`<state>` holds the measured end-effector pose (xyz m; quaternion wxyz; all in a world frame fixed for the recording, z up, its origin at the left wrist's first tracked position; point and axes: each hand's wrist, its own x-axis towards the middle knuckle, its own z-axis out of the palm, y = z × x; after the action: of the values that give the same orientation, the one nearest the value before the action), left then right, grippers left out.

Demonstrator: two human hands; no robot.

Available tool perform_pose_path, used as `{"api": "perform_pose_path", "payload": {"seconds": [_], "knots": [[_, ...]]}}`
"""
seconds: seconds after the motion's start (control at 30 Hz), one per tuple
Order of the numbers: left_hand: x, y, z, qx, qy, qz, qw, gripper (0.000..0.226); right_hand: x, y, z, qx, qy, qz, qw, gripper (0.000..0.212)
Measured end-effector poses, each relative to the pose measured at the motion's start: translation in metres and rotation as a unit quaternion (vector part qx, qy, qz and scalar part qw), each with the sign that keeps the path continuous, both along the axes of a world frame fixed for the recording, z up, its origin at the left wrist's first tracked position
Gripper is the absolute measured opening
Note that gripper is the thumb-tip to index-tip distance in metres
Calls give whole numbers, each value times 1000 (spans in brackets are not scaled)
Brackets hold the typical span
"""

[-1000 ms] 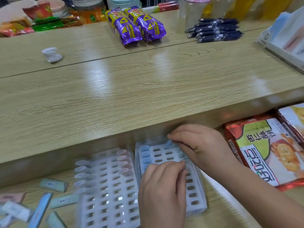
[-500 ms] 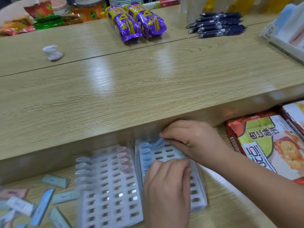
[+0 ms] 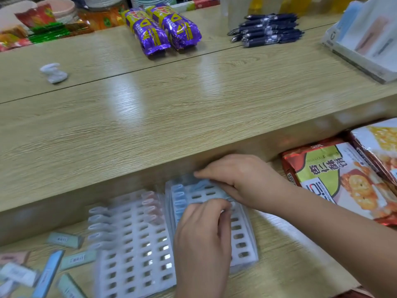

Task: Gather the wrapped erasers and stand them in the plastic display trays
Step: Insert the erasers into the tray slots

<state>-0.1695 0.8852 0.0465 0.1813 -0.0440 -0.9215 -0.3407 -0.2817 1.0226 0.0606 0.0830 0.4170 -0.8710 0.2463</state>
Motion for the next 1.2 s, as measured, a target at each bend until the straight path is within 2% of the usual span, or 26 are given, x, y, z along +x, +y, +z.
{"api": "perform_pose_path", "payload": {"seconds": [0.1, 0.2, 0.33, 0.47, 0.57, 0.7, 0.77, 0.87, 0.97, 1.03, 1.2], "knots": [[-1, -1, 2, 1, 0, -19, 1000, 7, -2, -4, 2, -40, -17, -12, 999, 20], [-1, -2, 5, -3, 13, -46, 999, 6, -5, -8, 0, -42, 10, -1, 999, 25], [-3, -8, 4, -68, 42, -64, 995, 15, -7, -7, -6, -11, 48, 30, 998, 17], [-2, -1, 3, -162, -5, -83, 983, 24, -7, -1, 0, 38, 60, 48, 996, 36], [-2, 3, 6, -172, -35, -45, 983, 27, -4, -2, 4, 95, 86, 51, 990, 40], [2, -2, 10, -204, -6, -40, 978, 23, 1, -6, 4, 144, 113, 39, 982, 60], [7, -8, 13, -214, 0, -54, 975, 33, 3, -7, 6, 152, 116, 32, 981, 68], [19, -30, 19, -186, 7, -45, 982, 43, 12, -12, 12, 144, 116, 0, 983, 72], [40, -78, 28, -100, 37, 1, 994, 27, 37, -40, 24, 70, 127, -33, 989, 48], [55, -121, 31, -79, 34, 40, 996, 22, 61, -76, 28, 21, 109, -40, 993, 37], [96, -245, 17, -26, -64, 219, 973, 11, 122, -197, 16, 12, 5, -40, 999, 32]]}}
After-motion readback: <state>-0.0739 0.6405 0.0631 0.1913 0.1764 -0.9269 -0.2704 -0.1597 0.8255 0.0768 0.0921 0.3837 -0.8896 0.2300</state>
